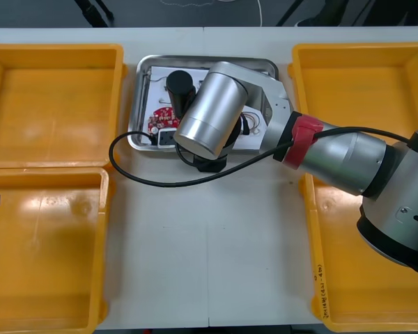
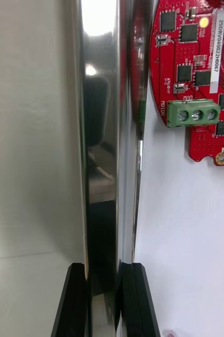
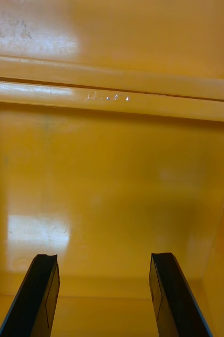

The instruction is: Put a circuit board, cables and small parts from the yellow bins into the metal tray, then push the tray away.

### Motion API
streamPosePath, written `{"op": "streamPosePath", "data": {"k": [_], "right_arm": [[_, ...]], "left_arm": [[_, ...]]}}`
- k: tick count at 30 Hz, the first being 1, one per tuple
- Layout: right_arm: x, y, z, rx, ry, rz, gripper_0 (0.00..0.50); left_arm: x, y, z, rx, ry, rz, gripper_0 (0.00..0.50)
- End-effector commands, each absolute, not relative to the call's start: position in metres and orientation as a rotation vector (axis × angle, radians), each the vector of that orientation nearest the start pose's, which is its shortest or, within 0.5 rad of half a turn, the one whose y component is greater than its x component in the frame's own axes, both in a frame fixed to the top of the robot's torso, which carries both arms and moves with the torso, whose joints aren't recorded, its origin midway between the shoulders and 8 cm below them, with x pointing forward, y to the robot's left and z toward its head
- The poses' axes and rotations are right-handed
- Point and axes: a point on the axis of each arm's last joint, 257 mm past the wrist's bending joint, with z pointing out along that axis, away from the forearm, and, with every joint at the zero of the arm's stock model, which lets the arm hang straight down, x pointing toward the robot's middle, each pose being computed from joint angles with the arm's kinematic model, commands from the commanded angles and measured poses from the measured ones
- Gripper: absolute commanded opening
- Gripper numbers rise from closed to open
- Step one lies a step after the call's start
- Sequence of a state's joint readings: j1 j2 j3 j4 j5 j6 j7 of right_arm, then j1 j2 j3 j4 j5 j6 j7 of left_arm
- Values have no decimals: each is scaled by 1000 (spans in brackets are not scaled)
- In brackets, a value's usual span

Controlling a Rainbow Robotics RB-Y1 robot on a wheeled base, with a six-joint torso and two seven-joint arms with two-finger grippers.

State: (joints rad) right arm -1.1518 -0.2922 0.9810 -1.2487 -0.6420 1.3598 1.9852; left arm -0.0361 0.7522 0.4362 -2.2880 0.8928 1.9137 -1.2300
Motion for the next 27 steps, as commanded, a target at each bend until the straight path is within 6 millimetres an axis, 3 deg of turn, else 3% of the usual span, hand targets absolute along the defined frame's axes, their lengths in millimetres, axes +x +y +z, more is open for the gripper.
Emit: {"op": "streamPosePath", "data": {"k": [1, 17, 27], "right_arm": [[545, 37, -205, -1860, 1847, -448, 0], [562, 45, -197, -1836, 1782, -430, 0], [576, 35, -187, -1816, 1793, -447, 0]], "left_arm": [[337, 398, -152, 2, 2645, 81, 500], [337, 398, -152, 2, 2645, 81, 500], [337, 398, -152, 2, 2645, 81, 500]]}}
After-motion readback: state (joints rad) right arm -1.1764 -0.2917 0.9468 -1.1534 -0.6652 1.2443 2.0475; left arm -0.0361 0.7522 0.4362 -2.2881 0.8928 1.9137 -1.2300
